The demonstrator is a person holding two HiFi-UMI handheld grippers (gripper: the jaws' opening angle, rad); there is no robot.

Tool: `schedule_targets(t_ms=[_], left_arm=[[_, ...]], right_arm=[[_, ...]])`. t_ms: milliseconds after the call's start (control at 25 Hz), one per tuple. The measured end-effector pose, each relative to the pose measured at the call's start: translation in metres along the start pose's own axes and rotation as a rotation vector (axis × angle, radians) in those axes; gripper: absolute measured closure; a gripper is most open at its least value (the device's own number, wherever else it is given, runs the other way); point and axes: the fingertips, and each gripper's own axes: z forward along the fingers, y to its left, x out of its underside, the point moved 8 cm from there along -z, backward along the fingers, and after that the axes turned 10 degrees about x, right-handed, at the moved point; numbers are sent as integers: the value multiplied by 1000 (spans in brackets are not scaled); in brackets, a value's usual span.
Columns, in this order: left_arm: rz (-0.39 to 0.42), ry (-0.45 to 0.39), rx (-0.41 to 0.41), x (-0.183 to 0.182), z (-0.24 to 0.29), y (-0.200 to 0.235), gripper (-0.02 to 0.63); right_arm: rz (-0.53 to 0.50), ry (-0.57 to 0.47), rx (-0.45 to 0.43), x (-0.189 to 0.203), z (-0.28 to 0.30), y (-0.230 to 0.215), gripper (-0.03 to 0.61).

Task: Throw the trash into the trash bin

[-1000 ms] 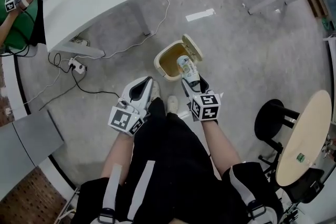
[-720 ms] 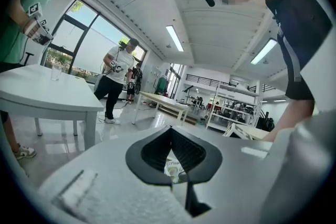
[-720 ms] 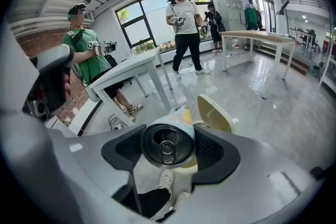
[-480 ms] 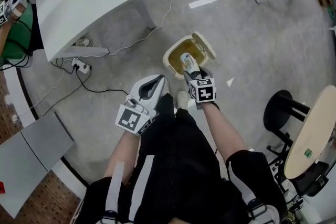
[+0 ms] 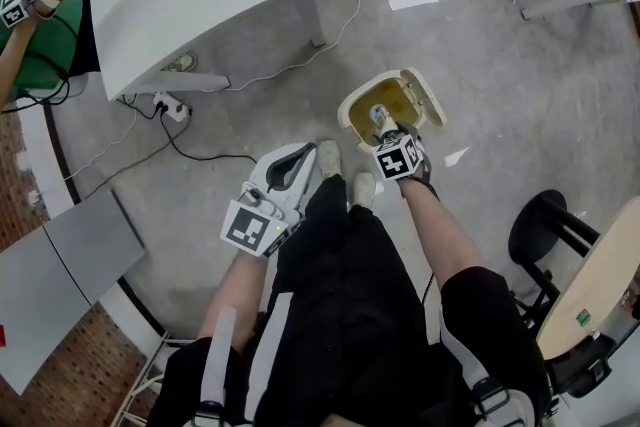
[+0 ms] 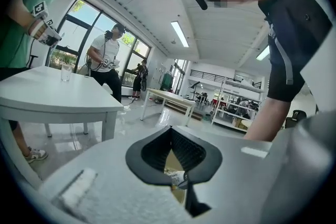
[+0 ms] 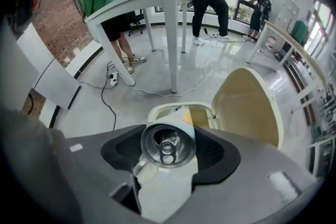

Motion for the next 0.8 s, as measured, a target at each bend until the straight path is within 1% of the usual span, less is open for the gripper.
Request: schedule_targets(t_ms=[120, 160, 200, 240, 320, 400, 440, 600, 680, 720, 800], left_arm=[[-35, -6, -4, 8, 3, 4, 609], [-44, -3, -2, 10, 5, 4, 609], [-48, 2, 3, 11, 8, 3, 609], [-46, 5, 10, 11, 11, 2, 609], [-39, 5, 24, 9, 17, 0, 609], [-41, 7, 29, 9, 19, 0, 609], [-43, 9, 27, 8, 19, 0, 609], [-35, 1, -1, 3, 19, 3, 609], [-21, -18, -15, -5, 22, -1, 609], [-14, -32, -22, -10, 23, -4, 609], [4, -60, -38, -19, 25, -12, 609]], right_arm=[[-125, 4, 14, -3, 4, 1, 296], [-141, -2, 12, -4, 3, 0, 278], [-137, -11, 8, -5, 2, -2, 245], [-121, -24, 4, -7, 2, -5, 233], [-76, -45, 12, -7, 2, -14, 238], [-32, -64, 35, -5, -1, -23, 274], [-9, -80, 47, -5, -5, -26, 306], [94, -162, 66, -5, -29, -34, 399], [163, -223, 72, -8, -51, -40, 436], [198, -262, 76, -9, -64, -44, 464], [258, -349, 86, -13, -91, -53, 498]])
